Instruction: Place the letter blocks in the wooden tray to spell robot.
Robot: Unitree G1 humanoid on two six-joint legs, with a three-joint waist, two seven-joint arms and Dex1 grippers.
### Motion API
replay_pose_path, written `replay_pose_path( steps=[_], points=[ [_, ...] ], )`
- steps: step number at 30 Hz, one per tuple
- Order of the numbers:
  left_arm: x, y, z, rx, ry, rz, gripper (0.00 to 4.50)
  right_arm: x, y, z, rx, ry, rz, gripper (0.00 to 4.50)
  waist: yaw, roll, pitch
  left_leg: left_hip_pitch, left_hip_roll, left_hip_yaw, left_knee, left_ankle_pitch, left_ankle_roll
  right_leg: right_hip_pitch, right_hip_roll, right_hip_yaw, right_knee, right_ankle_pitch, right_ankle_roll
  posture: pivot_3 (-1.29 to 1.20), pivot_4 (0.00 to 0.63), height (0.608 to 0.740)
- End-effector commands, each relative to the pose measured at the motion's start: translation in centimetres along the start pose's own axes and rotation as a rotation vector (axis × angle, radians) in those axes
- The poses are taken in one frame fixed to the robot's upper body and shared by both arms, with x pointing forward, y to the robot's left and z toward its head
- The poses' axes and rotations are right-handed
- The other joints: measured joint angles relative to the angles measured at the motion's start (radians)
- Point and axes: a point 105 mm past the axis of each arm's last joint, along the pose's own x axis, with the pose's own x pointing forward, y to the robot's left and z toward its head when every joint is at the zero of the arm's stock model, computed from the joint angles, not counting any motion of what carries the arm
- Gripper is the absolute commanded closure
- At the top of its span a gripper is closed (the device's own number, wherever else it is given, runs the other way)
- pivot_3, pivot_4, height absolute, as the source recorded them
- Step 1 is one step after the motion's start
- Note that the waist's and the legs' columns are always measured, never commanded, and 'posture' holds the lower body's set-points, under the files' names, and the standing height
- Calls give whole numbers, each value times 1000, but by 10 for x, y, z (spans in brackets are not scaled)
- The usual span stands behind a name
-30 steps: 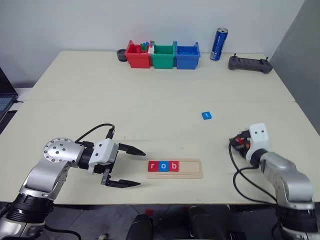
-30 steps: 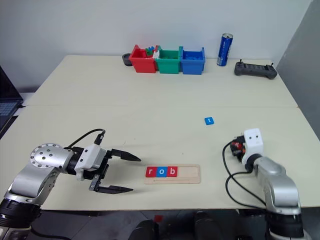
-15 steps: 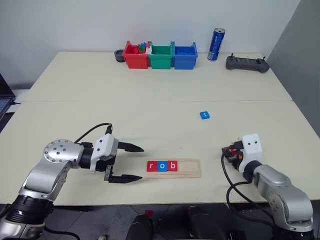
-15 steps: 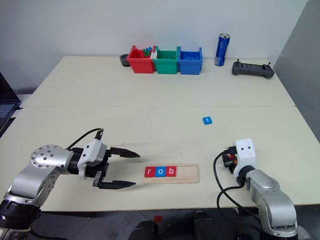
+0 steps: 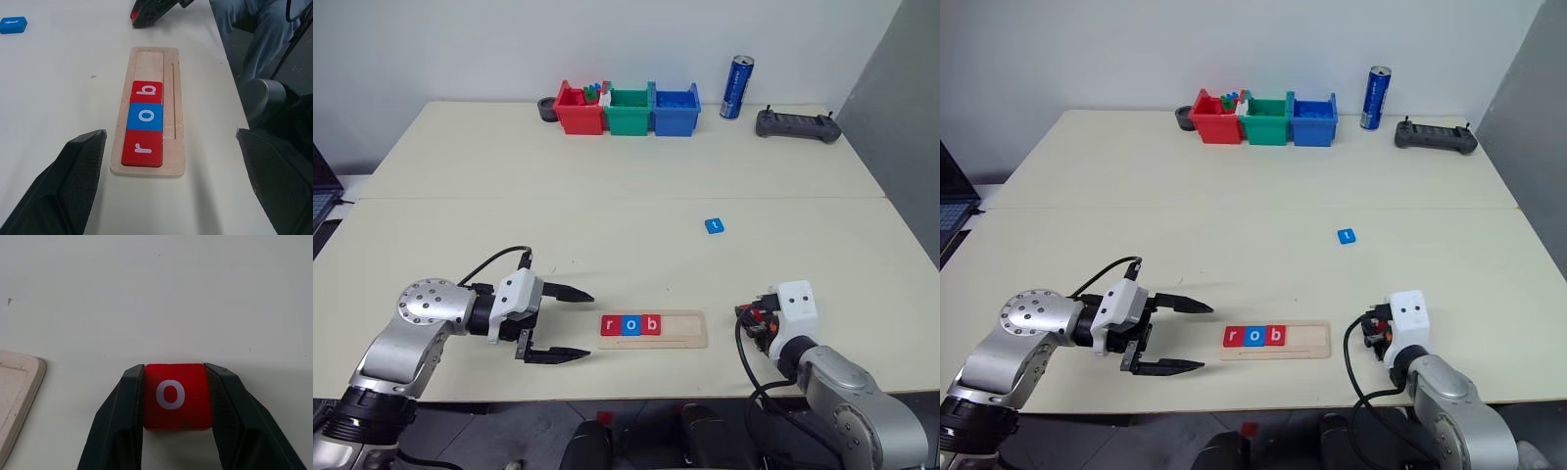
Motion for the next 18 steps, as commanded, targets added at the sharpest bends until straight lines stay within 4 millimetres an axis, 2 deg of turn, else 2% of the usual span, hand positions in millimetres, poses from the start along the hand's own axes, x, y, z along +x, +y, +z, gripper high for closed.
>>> replay_pose_path(
  steps=[1, 7, 10, 12, 15, 18],
  points=[
    [1, 3, 12, 51, -6, -6, 0, 4, -1, 5, 50, -31, -32, 2107, -1, 0, 0, 0, 0, 0, 0, 0, 0, 0, 0, 0, 0, 0, 0, 0, 150, 740],
    [3, 5, 13, 55, -6, -7, 0, 1, -14, 45, 49, -190, -76, 136, 0, 1, 0, 0, 0, 1, 0, 0, 0, -1, 0, 0, 0, 0, 0, 0, 150, 740],
    [4, 5, 12, 56, -6, -6, 0, 0, -16, 60, 16, -235, -31, 42, 0, 1, 1, -1, 0, 0, 0, 0, 0, -1, 0, 0, 0, 0, 0, 0, 150, 740],
    [3, 5, 11, 56, -6, -5, 0, -3, -8, 69, -103, -227, 158, 42, -1, 2, 1, -1, 0, 1, -1, 0, 0, -1, 0, 0, 0, 0, 0, 0, 150, 740],
    [3, 5, 8, 57, -4, -6, 0, -13, -5, 69, -321, -167, 373, 42, 1, 3, 2, -1, -1, 1, 0, 0, 0, -1, -1, 1, -1, 0, 0, 0, 150, 740],
    [3, 4, 7, 59, -4, -7, 0, -21, -11, 57, -520, -72, 511, 42, 3, 2, 1, -1, 0, 0, 0, 0, 1, 0, 0, -1, -1, 0, 0, 0, 150, 740]
  ],
)
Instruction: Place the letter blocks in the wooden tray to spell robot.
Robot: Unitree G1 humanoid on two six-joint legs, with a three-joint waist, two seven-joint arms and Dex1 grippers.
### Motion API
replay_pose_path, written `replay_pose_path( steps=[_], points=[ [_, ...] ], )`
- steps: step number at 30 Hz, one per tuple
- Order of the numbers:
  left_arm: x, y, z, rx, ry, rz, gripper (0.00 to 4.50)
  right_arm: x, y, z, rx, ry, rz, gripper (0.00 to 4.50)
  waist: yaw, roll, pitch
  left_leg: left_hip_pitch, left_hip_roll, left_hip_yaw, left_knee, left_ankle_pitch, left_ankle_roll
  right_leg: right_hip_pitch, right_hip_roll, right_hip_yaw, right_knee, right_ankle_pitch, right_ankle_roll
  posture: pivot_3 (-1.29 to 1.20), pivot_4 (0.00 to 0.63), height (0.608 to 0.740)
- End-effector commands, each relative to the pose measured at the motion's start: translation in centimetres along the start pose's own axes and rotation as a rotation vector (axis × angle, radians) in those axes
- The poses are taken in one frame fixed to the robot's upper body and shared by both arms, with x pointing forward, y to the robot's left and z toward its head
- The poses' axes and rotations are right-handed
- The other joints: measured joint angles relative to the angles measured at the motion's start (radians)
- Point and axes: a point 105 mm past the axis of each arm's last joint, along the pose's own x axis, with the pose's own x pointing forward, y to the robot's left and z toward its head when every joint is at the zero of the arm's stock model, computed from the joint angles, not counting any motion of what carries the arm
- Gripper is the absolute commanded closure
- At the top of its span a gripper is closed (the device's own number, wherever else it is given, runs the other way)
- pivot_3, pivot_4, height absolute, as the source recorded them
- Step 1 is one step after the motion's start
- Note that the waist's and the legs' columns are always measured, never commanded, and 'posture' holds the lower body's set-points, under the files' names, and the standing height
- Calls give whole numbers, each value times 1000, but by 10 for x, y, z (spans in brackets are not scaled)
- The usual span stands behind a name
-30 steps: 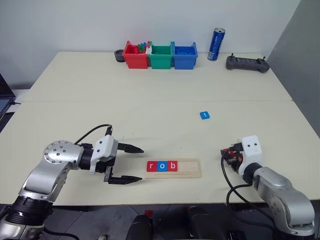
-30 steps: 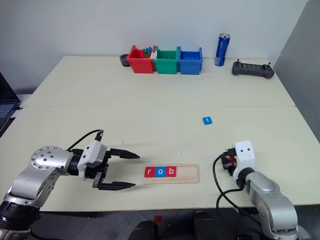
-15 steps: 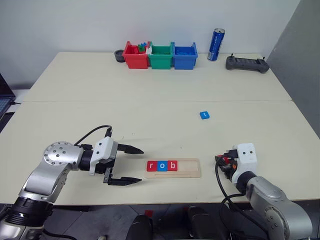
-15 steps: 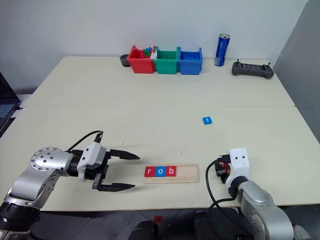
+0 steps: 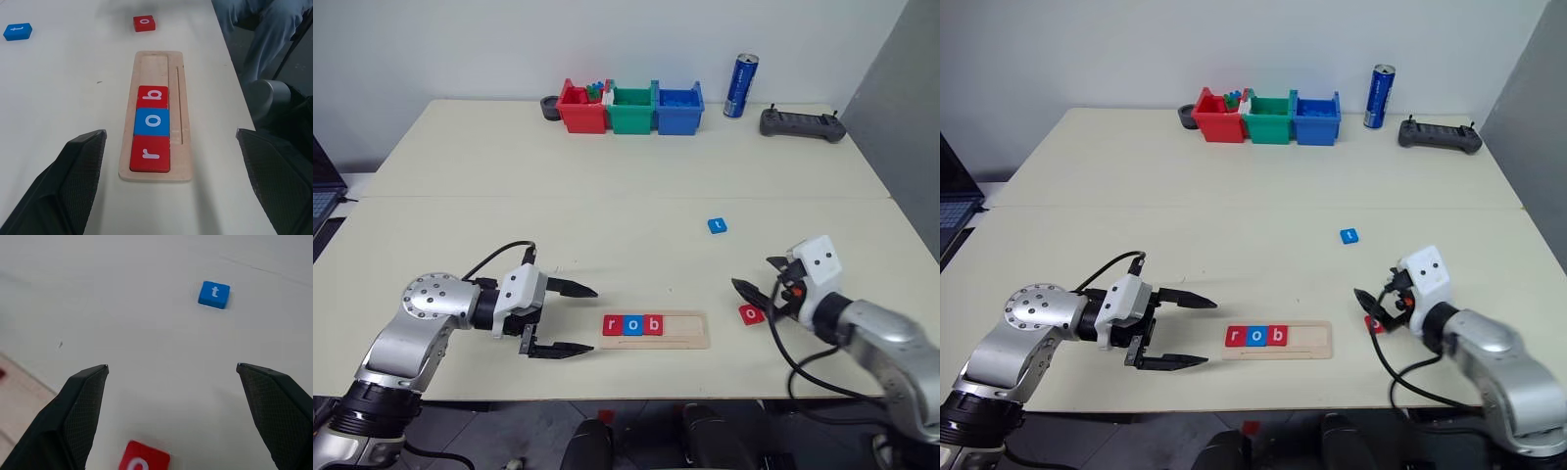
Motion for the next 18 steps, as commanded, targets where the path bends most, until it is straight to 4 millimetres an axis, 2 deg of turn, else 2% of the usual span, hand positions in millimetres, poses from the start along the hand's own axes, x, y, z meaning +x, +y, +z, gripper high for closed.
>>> replay_pose_path(
  steps=[1, 7, 18],
  points=[
    [0, 0, 3, 30, -1, -7, 0, -9, 12, -7, -151, 46, 219, 42, 1, 0, 0, 0, 0, 0, 0, 0, 0, 0, 0, 0, 0, 0, 0, 0, 150, 740],
    [2, -1, 1, 33, -7, -12, 0, -10, 13, -36, -321, 182, 443, 42, -1, 0, 0, 0, 0, 2, 1, 0, 0, 0, 0, 1, 0, 0, 0, 0, 150, 740],
    [1, -1, -4, 32, -3, -13, 0, 6, -2, -45, -383, 228, 554, 42, 1, -1, 1, 0, 0, 1, 1, 0, 0, 0, 0, 1, 0, 3, -5, 0, 150, 740]
  ],
)
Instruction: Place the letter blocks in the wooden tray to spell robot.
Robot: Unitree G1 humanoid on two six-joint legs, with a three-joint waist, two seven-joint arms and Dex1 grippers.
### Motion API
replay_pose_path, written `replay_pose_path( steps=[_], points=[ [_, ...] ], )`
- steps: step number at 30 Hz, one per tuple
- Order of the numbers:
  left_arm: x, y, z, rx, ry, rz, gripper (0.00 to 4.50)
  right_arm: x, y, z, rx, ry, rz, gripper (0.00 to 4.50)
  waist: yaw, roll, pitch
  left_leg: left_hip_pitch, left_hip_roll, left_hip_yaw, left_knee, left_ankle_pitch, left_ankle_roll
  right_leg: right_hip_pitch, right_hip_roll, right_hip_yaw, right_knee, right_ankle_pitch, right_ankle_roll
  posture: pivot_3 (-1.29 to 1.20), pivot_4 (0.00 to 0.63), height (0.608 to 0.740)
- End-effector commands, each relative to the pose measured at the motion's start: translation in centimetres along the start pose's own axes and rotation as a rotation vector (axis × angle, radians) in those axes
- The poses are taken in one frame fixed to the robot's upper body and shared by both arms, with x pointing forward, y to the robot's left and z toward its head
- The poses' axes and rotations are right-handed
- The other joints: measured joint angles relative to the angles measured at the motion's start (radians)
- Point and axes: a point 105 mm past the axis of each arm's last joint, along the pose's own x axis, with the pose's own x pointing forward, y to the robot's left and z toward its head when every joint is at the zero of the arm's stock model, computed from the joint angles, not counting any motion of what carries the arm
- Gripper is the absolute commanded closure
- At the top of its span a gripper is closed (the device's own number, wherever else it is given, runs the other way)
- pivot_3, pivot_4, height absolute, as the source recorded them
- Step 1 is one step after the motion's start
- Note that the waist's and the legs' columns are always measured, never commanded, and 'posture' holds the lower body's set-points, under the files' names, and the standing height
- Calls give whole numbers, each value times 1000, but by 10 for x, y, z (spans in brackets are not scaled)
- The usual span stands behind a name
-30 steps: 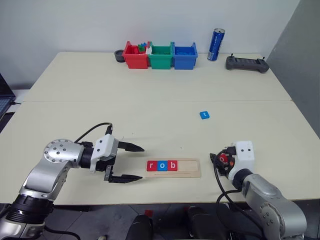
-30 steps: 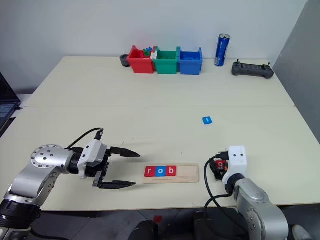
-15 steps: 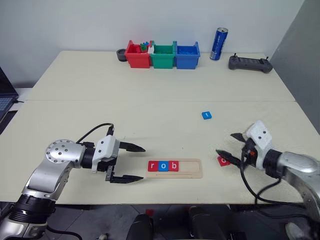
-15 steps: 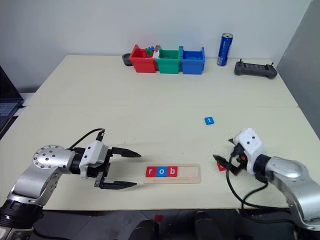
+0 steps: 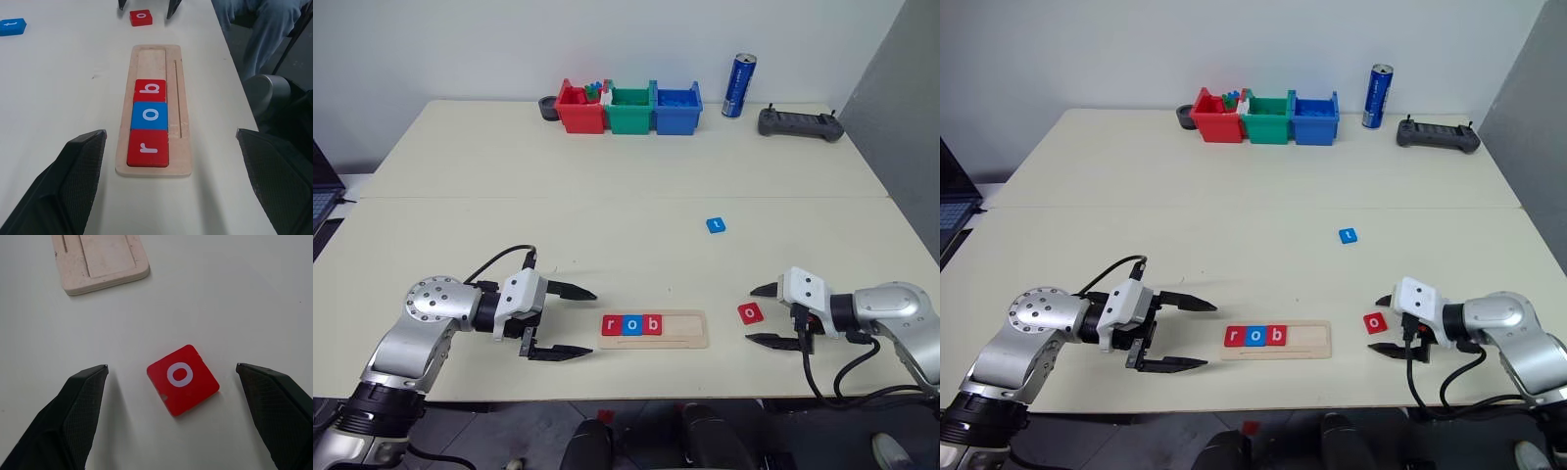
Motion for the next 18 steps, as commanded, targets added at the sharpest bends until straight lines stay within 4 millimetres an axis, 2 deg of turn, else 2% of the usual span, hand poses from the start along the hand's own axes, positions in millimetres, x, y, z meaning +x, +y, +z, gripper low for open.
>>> replay_pose_path(
  steps=[1, 4, 7, 12, 14, 15, 18],
  points=[
    [0, 0, 3, 27, -5, -5, 0, 0, -1, 2, -23, 7, 55, 42, 0, 0, 0, 0, 0, 0, 0, 0, 0, 0, 0, 0, 0, 0, 0, 0, 150, 740],
    [1, -2, 3, 26, -6, -5, 0, 3, -3, 3, -3, -2, 75, 42, -1, 0, 0, 0, 0, 0, 0, 0, 0, 0, 0, 0, 0, 0, 0, 0, 150, 740],
    [1, -3, 2, 25, -7, -5, 0, 9, -4, 3, 15, -10, 90, 639, -1, 0, 0, 0, 0, 0, 0, 0, 0, 0, 0, 0, 1, 0, 0, 0, 150, 740],
    [-4, -3, -8, 16, -1, 0, 0, 14, -4, 2, 29, -11, 101, 2434, 0, 0, 0, 0, 0, -1, 0, 0, 0, 0, 0, 0, 1, 0, 0, 0, 150, 740],
    [-7, -3, -14, 12, 3, 2, 0, 13, -4, 4, 37, -21, 99, 2983, 0, 0, 0, 0, 0, -1, 0, 0, 0, 0, 0, -1, 1, 0, 0, 0, 150, 740],
    [-9, -4, -16, 10, 5, 2, 0, 13, -4, 5, 39, -24, 98, 3134, 0, 0, 0, 0, 0, -1, 0, 0, 0, 0, 0, -1, 1, 0, 0, 0, 150, 740],
    [-13, -6, -23, 8, 12, 4, 0, 9, -3, 8, 33, -31, 96, 3123, 0, 0, 0, 0, 0, -1, 0, 0, 0, 0, 0, -1, 1, 0, 0, 0, 150, 740]
  ],
)
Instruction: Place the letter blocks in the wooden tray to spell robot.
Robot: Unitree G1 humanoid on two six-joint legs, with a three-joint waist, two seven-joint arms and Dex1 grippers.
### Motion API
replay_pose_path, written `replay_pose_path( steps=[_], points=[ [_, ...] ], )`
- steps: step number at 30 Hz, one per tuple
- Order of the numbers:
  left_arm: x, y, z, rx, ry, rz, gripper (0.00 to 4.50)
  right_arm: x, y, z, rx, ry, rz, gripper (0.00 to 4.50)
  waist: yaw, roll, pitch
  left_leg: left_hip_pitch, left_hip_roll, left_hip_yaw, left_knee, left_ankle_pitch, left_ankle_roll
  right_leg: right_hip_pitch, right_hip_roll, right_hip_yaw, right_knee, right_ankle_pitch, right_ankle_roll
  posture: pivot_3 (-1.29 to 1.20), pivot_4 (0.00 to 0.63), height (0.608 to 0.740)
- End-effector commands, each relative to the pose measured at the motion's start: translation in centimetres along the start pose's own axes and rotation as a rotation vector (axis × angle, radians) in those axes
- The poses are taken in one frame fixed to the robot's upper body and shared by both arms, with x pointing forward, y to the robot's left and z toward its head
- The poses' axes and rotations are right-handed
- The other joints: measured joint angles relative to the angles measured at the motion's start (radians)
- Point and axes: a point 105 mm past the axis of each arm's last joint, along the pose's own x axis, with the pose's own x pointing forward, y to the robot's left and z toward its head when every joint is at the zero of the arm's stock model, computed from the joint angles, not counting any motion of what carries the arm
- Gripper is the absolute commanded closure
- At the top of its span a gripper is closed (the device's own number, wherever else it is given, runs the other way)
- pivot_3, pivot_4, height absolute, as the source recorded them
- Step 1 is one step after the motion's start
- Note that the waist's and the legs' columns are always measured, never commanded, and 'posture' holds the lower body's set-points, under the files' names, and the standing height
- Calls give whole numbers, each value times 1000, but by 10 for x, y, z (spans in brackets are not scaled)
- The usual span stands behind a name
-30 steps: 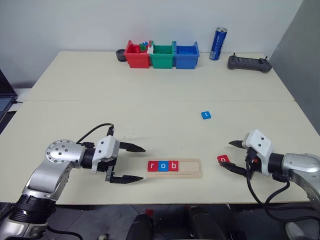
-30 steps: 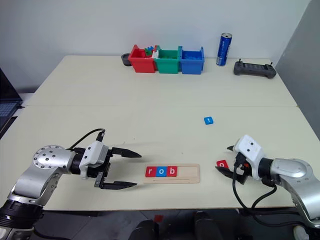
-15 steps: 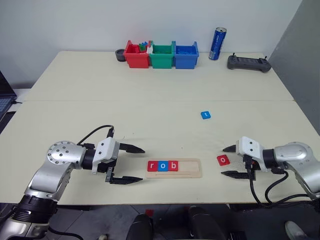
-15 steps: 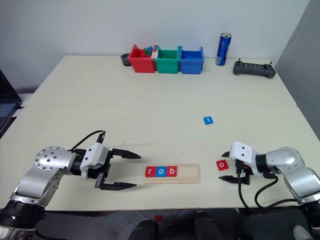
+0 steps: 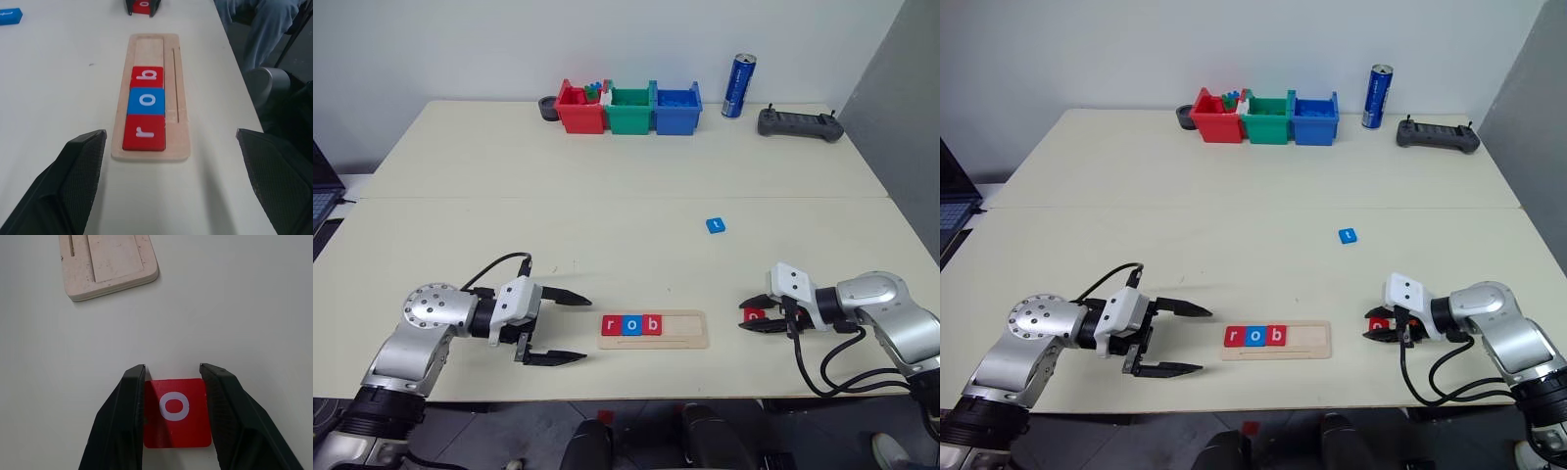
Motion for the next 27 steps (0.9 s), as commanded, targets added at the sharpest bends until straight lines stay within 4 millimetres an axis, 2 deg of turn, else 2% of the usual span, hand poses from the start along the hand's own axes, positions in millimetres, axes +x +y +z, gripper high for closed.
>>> replay_pose_path(
  steps=[1, 6, 12, 16, 21, 24, 27],
  points=[
    [-7, -1, -3, 28, 3, 8, 0, -6, 3, 10, -23, -16, 3, 3123, 0, 0, 0, 0, 0, 0, 0, 0, 0, 0, 0, 0, 0, 0, 0, 0, 150, 740],
    [-7, -4, -8, 35, 6, 6, 0, -8, 4, 21, -16, -49, -20, 3123, 0, 0, 0, 0, 0, 0, 0, 0, 0, 0, 0, 0, 0, 0, 0, 0, 150, 740],
    [0, -5, -4, 44, -7, -3, 0, 8, -1, 15, -1, -43, -100, 3123, 0, 0, 0, 0, 0, 0, 0, 0, 0, 0, 0, 0, 0, 0, 0, 0, 150, 740],
    [2, -4, -1, 49, -10, -7, 0, 6, -7, 19, -16, -64, -152, 1765, 0, 0, 0, 0, 0, 0, 0, 0, 0, 0, 0, 0, 0, 0, 0, 0, 150, 740],
    [4, -3, 5, 54, -17, -7, 0, -7, 5, 30, 28, -98, -145, 35, 1, 0, 0, 0, 0, 0, 0, 0, 0, 0, 0, 0, 0, 0, 0, 0, 150, 740],
    [6, -3, 9, 53, -22, -8, 0, -10, 11, 21, 80, -85, -156, 35, 1, 0, 0, 0, 0, -1, 0, 0, 0, 0, 0, 0, 0, 0, 0, 0, 150, 740],
    [7, -2, 11, 54, -21, -13, 0, -8, 8, 7, 103, -54, -189, 35, 1, 0, 0, 0, 0, 0, 0, 0, 0, 0, 0, 0, 0, 0, 0, 0, 150, 740]
  ],
)
